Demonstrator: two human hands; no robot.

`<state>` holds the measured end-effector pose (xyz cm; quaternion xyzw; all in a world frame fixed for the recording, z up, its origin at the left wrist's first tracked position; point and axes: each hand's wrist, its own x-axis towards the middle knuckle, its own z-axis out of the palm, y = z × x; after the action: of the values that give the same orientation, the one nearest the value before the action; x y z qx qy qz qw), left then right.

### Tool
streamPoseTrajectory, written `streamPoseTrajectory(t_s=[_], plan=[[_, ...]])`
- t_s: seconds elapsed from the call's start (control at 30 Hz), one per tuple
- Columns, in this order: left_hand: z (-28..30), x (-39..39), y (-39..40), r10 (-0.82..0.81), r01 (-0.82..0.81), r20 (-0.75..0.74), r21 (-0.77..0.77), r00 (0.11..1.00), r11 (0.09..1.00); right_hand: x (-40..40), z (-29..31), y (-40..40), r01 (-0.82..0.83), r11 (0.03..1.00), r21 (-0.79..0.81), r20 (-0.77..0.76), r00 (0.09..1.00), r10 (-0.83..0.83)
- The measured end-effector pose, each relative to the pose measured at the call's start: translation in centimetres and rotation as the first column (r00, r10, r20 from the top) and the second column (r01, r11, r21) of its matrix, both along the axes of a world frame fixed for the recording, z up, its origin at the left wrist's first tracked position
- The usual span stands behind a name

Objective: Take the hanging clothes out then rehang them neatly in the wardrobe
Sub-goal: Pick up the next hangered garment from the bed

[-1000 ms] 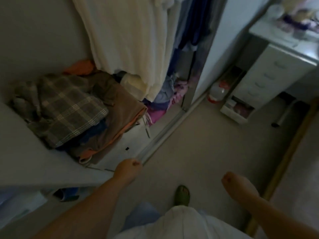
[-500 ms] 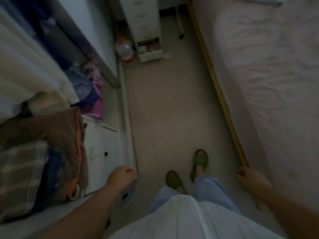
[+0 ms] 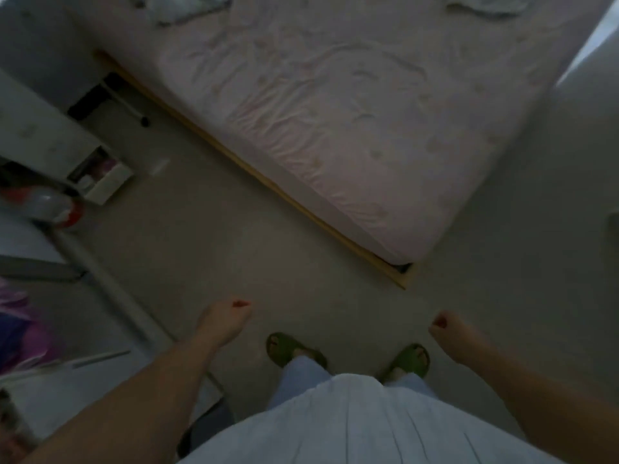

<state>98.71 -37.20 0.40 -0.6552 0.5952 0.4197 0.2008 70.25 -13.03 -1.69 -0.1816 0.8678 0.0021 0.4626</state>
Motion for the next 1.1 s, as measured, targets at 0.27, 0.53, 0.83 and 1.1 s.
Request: streamPoseTrajectory(t_s=[0.27, 0.53, 0.83, 1.1], plan=[[0.9, -19.3, 14.1, -0.23, 0.234, -0.063, 0.071, 0.971, 0.97, -13.5, 2.3, 17.0, 0.098, 0.993, 0.072, -0.079, 0.993, -0.093], [1.4, -36.1, 18.9, -0.505, 0.507, -0.114, -0.008, 0.856, 0.862, -21.4, 2.4, 25.9, 0.372, 0.928, 0.029, -0.093, 0.925, -0.368], [-0.5, -52.3, 20.2, -0.578, 0.589, -0.119, 0.089, 0.807, 0.804, -32.9, 0.4, 28.9, 0.527, 0.849, 0.039, -0.079, 0.848, -0.523], [2.5, -68.8, 13.8, -0.651, 0.65, -0.074, -0.039, 0.756, 0.759, -49.9, 1.5, 24.6, 0.565, 0.823, -0.058, -0.104, 0.817, -0.568]])
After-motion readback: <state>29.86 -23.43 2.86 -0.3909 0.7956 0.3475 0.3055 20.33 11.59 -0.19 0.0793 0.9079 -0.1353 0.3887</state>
